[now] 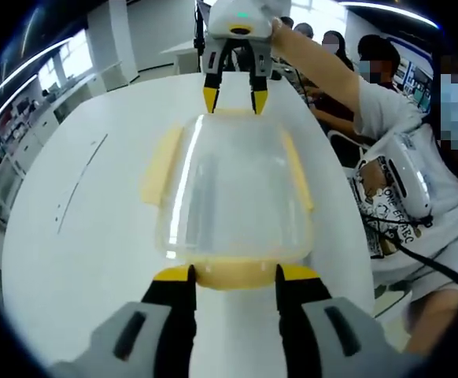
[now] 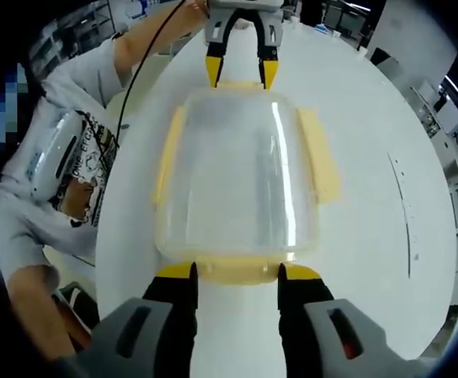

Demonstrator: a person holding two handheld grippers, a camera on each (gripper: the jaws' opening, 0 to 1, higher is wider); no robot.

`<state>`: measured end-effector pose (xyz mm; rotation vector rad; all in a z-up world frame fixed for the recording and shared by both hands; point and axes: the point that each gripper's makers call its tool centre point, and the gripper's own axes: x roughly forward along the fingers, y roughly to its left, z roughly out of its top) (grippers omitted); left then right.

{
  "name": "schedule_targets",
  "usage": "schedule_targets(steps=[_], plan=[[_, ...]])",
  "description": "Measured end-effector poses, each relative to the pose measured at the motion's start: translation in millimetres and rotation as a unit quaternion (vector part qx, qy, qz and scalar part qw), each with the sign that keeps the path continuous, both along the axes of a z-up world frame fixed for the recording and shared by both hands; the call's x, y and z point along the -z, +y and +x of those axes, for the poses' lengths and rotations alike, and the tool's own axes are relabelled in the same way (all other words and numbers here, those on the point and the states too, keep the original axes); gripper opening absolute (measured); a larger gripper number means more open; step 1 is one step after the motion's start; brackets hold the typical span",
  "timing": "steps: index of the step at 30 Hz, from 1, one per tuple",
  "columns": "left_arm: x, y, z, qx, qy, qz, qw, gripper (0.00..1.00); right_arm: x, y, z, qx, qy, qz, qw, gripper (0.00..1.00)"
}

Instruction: Snap each plastic latch of the storage box into its locked position after aligning the lid with the box until every specified latch is closed and the lid sits flush.

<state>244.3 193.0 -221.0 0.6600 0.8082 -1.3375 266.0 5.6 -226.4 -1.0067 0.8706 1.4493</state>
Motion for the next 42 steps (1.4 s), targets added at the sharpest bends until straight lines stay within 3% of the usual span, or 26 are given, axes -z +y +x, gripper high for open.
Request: schedule_targets(steps=[26,30,37,40,41,42], plan=[[0.8,6,-2.4,0.012,0.02,0.011,0.9997,0.4,1.2,3,-12,0.007,0.019,0.027,0.9994,0.4],[-1.7,8,5.6,0.005,-0.013,0.002,0.9999,0.5,3.8,3,-12,-0.018,-0.001,0.034,0.9992,0.4],[-3.8,17,13.5,-0.023,-0.027,0.008,0.9993,0.59,-2.2,0,-7,-0.023,-0.015,0.05,0.9984,0.4],[-4.8,26,15.6,-0.035,-0.031,0.019,0.9988,0.59,-4.0,-5,-4,-0.013,-0.018,0.054,0.9983,0.4],[-5.6,29,16.2,-0.038,-0.031,0.022,0.9986,0.56,-4.9,-7,-1,-0.008,-0.028,0.054,0.9981,0.38],[-6.9,34,22.0,-0.046,-0.047,0.03,0.9974,0.46,-5.5,-9,2,-0.008,-0.036,0.055,0.9978,0.35]])
